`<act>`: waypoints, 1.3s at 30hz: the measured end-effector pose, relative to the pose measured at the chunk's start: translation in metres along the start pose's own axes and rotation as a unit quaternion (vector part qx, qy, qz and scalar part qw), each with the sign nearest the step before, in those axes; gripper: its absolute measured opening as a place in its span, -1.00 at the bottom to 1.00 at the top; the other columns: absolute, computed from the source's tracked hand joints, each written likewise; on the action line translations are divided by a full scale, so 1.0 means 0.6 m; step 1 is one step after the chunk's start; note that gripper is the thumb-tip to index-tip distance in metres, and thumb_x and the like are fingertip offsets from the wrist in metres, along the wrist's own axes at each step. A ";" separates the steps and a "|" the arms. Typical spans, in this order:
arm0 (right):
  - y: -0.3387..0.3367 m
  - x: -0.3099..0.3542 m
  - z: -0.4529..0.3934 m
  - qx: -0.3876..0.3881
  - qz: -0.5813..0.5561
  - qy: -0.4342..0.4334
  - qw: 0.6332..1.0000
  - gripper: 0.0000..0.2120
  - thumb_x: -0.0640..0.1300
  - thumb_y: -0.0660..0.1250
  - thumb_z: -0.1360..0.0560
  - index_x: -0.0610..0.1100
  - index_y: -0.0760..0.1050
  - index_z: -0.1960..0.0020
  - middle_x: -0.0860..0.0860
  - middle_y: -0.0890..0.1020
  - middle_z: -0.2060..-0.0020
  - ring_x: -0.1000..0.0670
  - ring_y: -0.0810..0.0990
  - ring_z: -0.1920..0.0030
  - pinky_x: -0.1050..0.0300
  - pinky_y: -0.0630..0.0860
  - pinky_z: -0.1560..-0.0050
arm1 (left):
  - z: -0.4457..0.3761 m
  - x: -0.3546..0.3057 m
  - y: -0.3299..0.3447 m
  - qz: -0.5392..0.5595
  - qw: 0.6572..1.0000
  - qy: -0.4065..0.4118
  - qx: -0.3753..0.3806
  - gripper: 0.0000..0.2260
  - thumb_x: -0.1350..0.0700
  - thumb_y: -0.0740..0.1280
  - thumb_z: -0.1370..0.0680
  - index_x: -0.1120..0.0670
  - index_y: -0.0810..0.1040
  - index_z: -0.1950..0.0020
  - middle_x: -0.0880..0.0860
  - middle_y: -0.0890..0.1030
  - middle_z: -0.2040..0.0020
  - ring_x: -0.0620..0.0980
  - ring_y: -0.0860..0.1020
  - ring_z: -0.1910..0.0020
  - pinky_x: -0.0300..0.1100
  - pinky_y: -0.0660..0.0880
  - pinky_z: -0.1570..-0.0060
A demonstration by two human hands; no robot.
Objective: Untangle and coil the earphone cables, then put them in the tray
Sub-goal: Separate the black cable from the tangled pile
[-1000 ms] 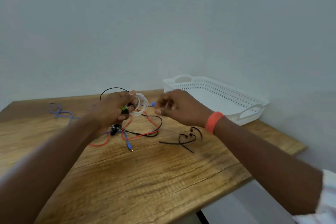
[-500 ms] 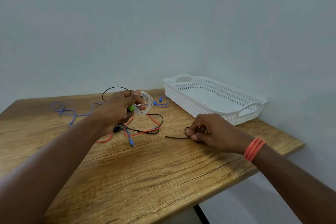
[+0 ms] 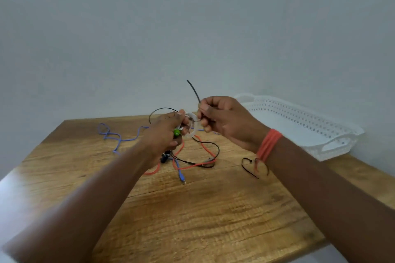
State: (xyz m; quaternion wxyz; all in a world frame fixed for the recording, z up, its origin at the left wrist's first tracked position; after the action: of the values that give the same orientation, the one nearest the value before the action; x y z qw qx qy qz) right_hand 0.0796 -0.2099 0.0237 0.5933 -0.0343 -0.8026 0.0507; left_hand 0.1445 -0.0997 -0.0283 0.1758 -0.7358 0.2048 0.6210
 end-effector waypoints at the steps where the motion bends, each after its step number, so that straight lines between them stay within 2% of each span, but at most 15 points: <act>1: 0.012 -0.007 -0.016 -0.001 -0.015 -0.001 1.000 -0.88 -0.29 0.18 -0.62 -0.25 0.44 0.08 -0.09 0.51 0.28 0.08 0.47 0.37 0.25 0.46 0.36 | 0.001 -0.001 -0.001 0.005 1.000 0.001 -0.014 -0.71 -0.02 0.10 -0.68 0.13 0.43 0.10 0.02 0.43 0.36 -0.13 0.18 0.57 -0.30 0.09 0.55; 7: 0.008 -0.041 -0.052 -0.066 0.028 -0.037 0.997 -0.85 -0.30 0.18 -0.62 -0.20 0.47 0.09 -0.08 0.53 0.28 0.10 0.51 0.39 0.22 0.49 0.36 | -0.001 -0.004 -0.027 0.028 0.996 0.012 -0.087 -0.71 0.00 0.11 -0.68 0.13 0.40 0.14 0.04 0.38 0.35 -0.14 0.21 0.59 -0.33 0.17 0.59; 11: -0.002 -0.043 -0.042 -0.074 0.033 -0.047 0.996 -0.84 -0.29 0.18 -0.62 -0.20 0.46 0.10 -0.07 0.54 0.31 0.09 0.51 0.41 0.21 0.51 0.35 | -0.003 0.001 -0.020 0.019 0.997 0.021 -0.079 -0.71 -0.01 0.10 -0.68 0.13 0.40 0.14 0.05 0.37 0.35 -0.13 0.21 0.58 -0.32 0.16 0.57; 16: 0.005 -0.050 -0.037 -0.081 0.028 -0.055 0.995 -0.88 -0.30 0.16 -0.63 -0.24 0.44 0.06 -0.08 0.53 0.31 0.12 0.51 0.44 0.25 0.52 0.36 | 0.001 -0.007 -0.009 0.006 0.998 0.042 -0.055 -0.68 -0.03 0.11 -0.67 0.12 0.42 0.17 0.04 0.40 0.37 -0.08 0.23 0.55 -0.20 0.15 0.45; 21: -0.001 -0.050 -0.033 -0.123 0.030 -0.086 0.988 -0.89 -0.27 0.19 -0.62 -0.23 0.47 0.03 -0.08 0.57 0.26 0.07 0.55 0.34 0.19 0.58 0.25 | 0.007 -0.019 -0.006 -0.012 0.996 0.074 -0.058 -0.68 -0.03 0.12 -0.67 0.15 0.38 0.16 0.04 0.39 0.38 -0.08 0.24 0.52 -0.29 0.21 0.52; 26: 0.005 -0.051 -0.029 -0.110 0.003 -0.101 0.989 -0.89 -0.27 0.19 -0.62 -0.30 0.46 -0.02 -0.12 0.56 0.24 0.05 0.58 0.29 0.19 0.58 0.19 | 0.009 -0.031 0.001 -0.015 0.992 0.111 -0.052 -0.68 0.01 0.13 -0.67 0.19 0.42 0.16 0.04 0.38 0.40 -0.13 0.27 0.53 -0.32 0.24 0.54; 32: 0.009 -0.042 -0.023 -0.115 -0.004 -0.137 0.984 -0.86 -0.23 0.20 -0.63 -0.31 0.47 -0.02 -0.09 0.60 0.30 -0.01 0.60 0.30 0.07 0.63 0.13 | 0.013 -0.038 0.012 -0.021 0.993 0.112 -0.011 -0.63 -0.04 0.07 -0.67 0.23 0.44 0.09 -0.07 0.41 0.46 -0.12 0.24 0.52 -0.34 0.22 0.53; 37: 0.009 -0.036 -0.018 -0.122 -0.026 -0.156 0.980 -0.83 -0.23 0.20 -0.62 -0.36 0.44 -0.07 -0.11 0.63 0.28 0.00 0.63 0.29 0.12 0.62 0.13 | 0.015 -0.038 0.010 -0.008 0.995 0.095 -0.023 -0.55 -0.14 0.05 -0.65 0.18 0.44 0.21 -0.02 0.34 0.45 -0.08 0.22 0.50 -0.28 0.19 0.48; 39: 0.011 -0.038 -0.017 -0.118 -0.034 -0.154 0.980 -0.84 -0.24 0.21 -0.62 -0.35 0.43 -0.08 -0.14 0.63 0.26 -0.01 0.65 0.26 0.10 0.62 0.11 | 0.014 -0.035 0.009 -0.010 0.996 0.088 -0.027 -0.55 -0.12 0.04 -0.67 0.16 0.40 0.24 -0.02 0.33 0.47 -0.08 0.20 0.52 -0.25 0.17 0.48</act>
State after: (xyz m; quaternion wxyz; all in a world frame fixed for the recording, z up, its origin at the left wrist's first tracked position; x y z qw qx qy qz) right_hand 0.0961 -0.2054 0.0039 0.4554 -0.0686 -0.8856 -0.0593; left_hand 0.1317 -0.0980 -0.0089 0.1434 -0.7941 0.1949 0.5576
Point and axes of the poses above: each hand's wrist, its own z-axis away from the middle knuckle, its own y-axis out of the palm, x = y × z, the point moved 8 cm from there along -z, towards the middle knuckle
